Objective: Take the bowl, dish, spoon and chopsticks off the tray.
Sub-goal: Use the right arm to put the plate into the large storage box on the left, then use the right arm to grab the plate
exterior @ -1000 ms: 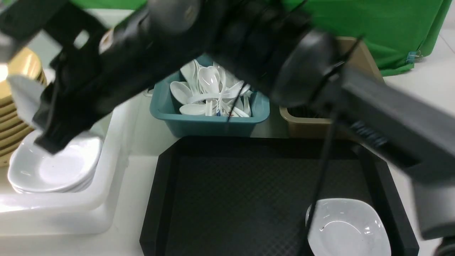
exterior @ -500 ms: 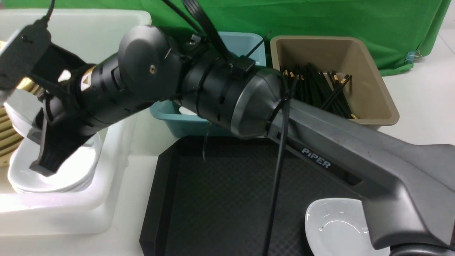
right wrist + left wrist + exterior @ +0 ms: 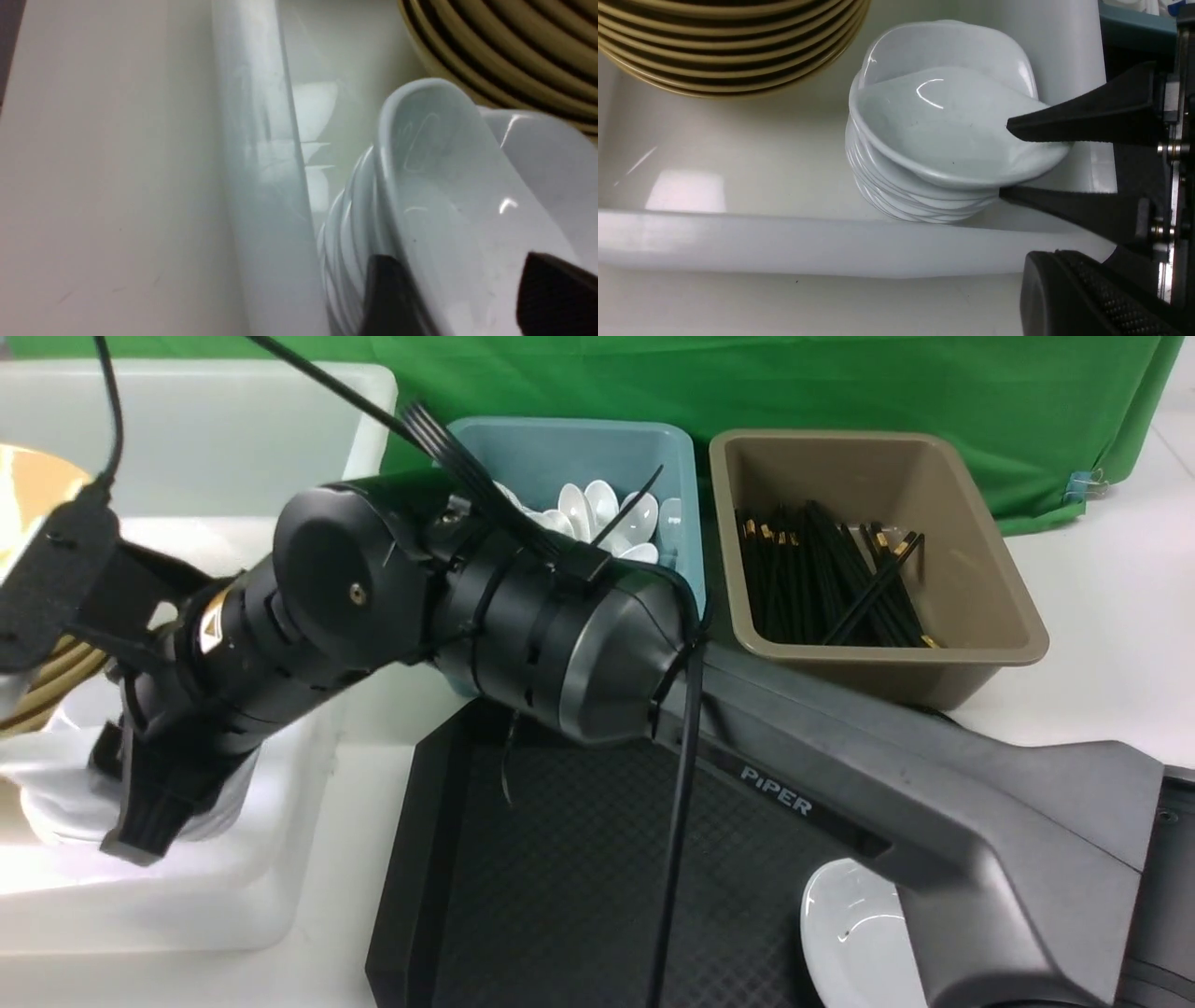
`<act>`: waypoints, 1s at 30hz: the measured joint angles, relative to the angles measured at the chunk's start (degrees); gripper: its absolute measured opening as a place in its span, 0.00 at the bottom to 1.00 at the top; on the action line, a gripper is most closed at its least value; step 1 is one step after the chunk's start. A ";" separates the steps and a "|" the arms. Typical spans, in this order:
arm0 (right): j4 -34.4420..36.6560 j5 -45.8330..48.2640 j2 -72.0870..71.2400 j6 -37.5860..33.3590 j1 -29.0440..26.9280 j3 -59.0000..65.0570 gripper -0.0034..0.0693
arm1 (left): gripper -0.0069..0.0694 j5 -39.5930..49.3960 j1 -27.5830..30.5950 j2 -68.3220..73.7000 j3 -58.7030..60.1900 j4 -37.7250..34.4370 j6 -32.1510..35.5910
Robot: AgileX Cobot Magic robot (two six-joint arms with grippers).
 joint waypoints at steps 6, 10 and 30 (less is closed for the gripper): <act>-1.47 6.57 -4.22 8.51 -0.39 0.00 0.83 | 0.09 0.00 -1.18 0.33 0.00 0.20 0.08; -7.89 15.45 -11.30 14.22 -2.72 -0.11 0.76 | 0.09 -0.02 -5.19 2.27 0.00 -0.51 0.03; -20.44 7.98 -50.78 32.96 -26.85 74.66 0.77 | 0.09 -8.18 -50.77 41.31 -13.99 -1.92 11.86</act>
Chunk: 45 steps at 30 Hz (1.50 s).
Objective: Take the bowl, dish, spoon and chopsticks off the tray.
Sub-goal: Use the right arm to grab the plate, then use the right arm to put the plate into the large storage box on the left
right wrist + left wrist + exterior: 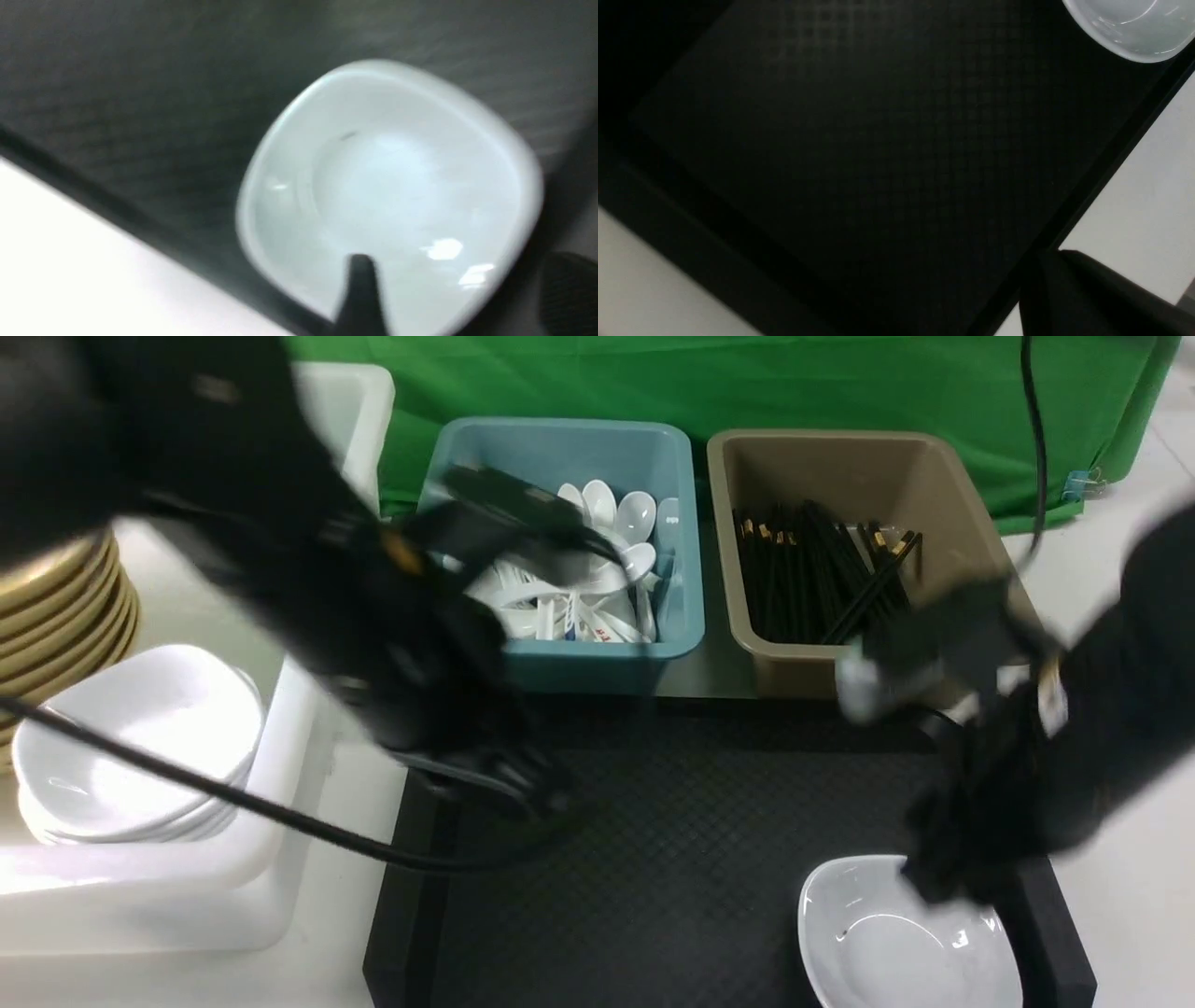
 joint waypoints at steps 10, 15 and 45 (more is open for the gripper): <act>7.72 -20.50 5.93 -1.26 7.01 10.36 0.88 | 0.09 -5.98 -1.20 7.02 -0.32 -0.88 1.39; 6.11 -23.39 11.62 0.40 7.40 10.20 0.78 | 0.09 -4.38 -1.20 7.10 -0.45 1.15 1.39; 11.24 -11.37 7.47 -8.40 11.05 -24.31 0.09 | 0.09 -1.79 29.64 -17.27 -0.85 -6.97 7.36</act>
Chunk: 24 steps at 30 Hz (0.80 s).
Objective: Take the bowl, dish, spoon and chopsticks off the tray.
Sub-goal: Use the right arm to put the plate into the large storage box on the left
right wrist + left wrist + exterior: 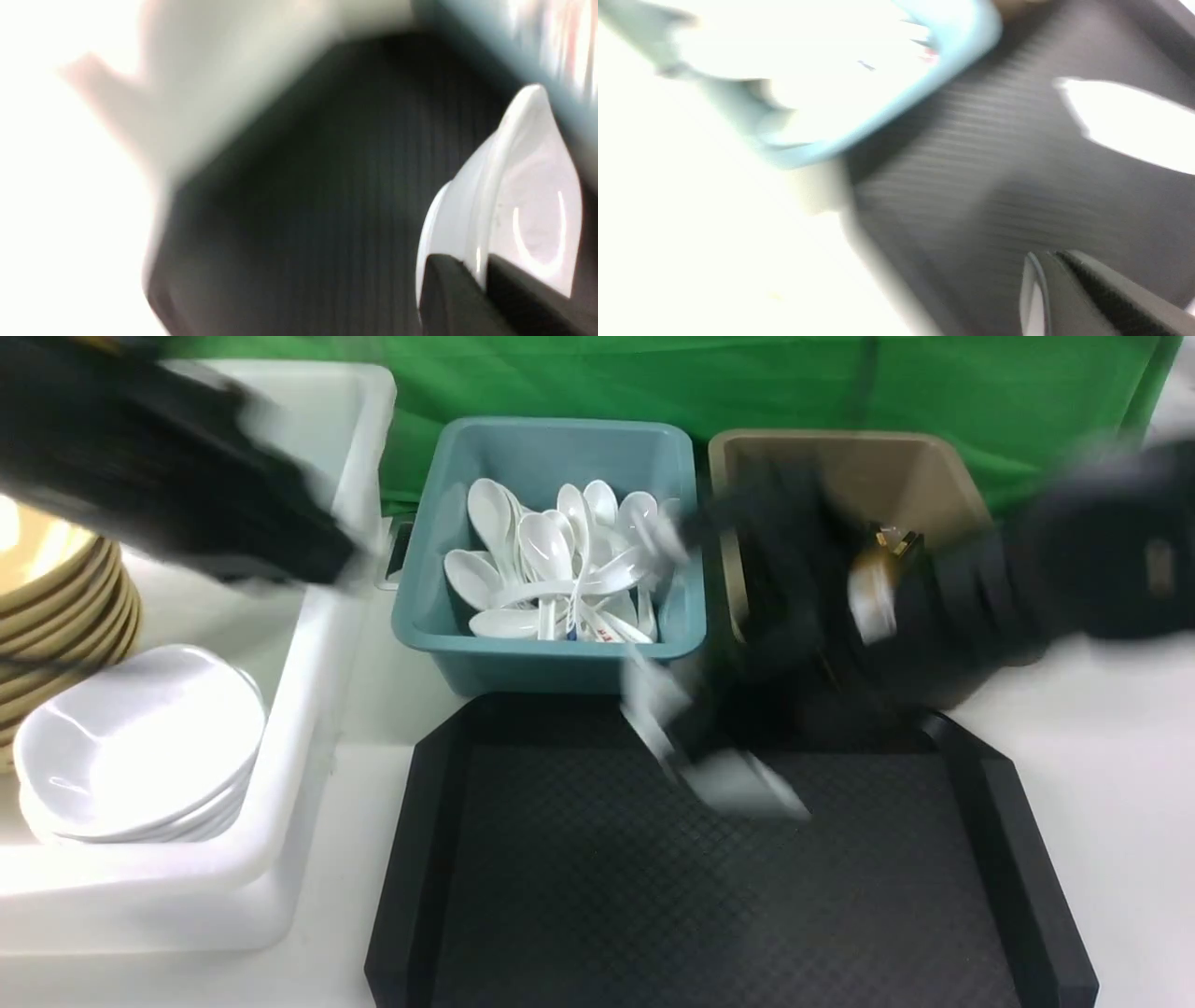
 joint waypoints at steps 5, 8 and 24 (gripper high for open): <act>5.65 5.88 12.54 -7.60 5.10 -26.52 0.09 | 0.09 8.24 18.60 -4.67 0.00 -1.32 -4.62; 8.76 9.00 20.10 -11.02 8.01 -37.64 0.09 | 0.09 8.97 25.08 -6.22 0.00 -0.89 -7.01; 7.34 11.14 50.10 -16.47 15.14 -67.72 0.19 | 0.09 6.93 30.90 -14.48 8.73 6.36 -13.32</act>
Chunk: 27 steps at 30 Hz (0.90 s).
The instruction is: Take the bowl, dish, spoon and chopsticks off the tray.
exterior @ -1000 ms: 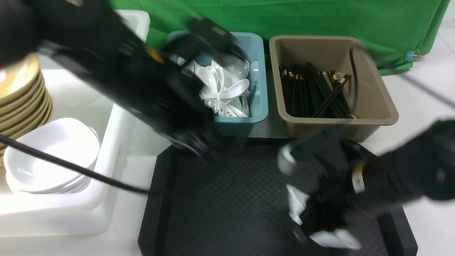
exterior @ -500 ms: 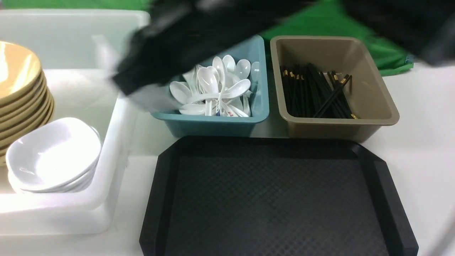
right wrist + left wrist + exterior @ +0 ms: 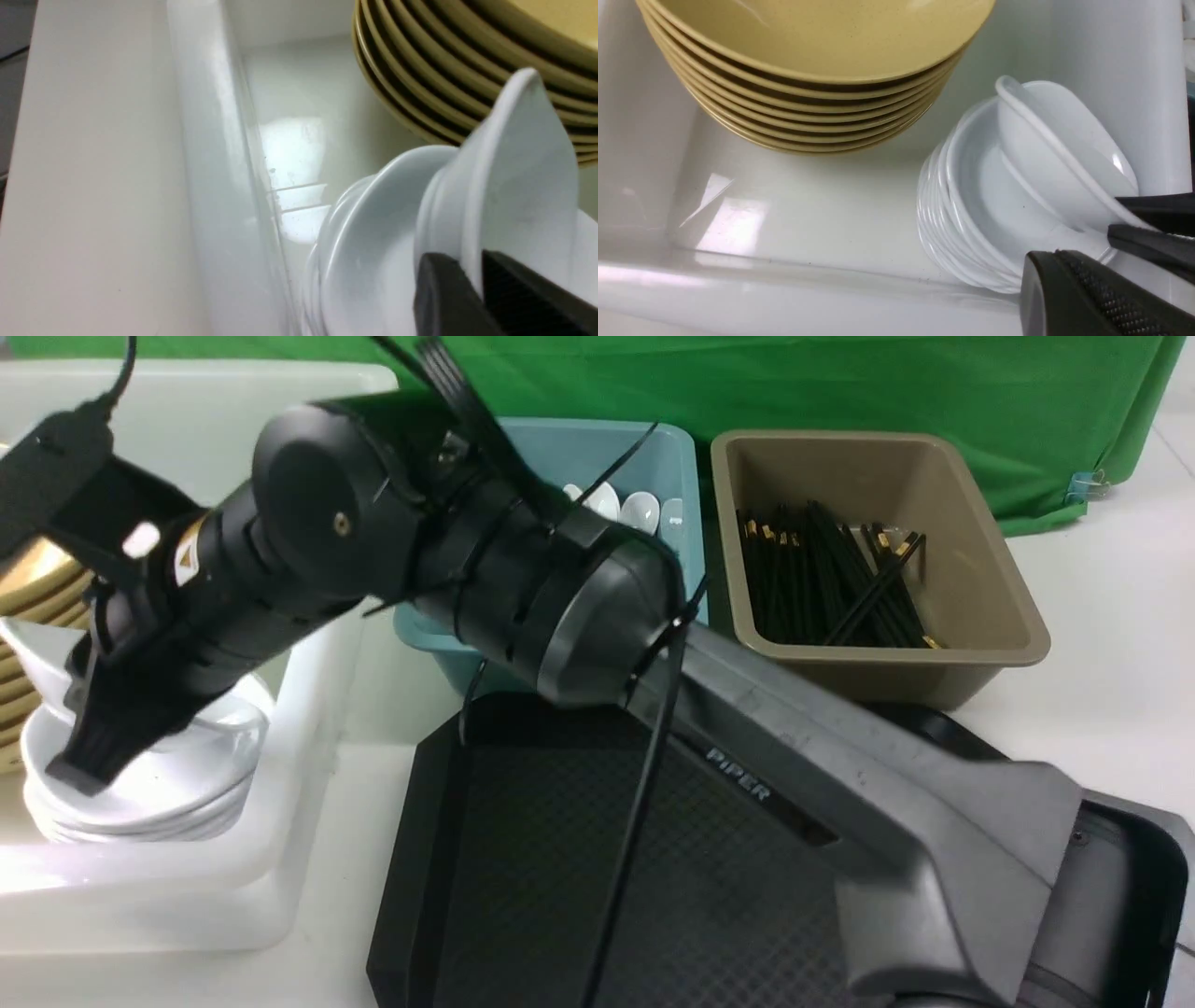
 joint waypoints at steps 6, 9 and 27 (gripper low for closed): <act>-0.69 2.12 0.66 1.35 0.56 -0.07 0.64 | 0.09 -0.88 0.00 -0.05 0.36 -0.96 0.00; -1.19 4.71 -0.82 2.76 0.61 -0.07 0.77 | 0.09 -1.00 0.00 -0.11 0.36 -1.02 0.00; -28.86 16.60 -40.61 18.87 -10.87 16.99 0.06 | 0.09 -7.30 -31.25 -1.76 0.42 0.60 4.22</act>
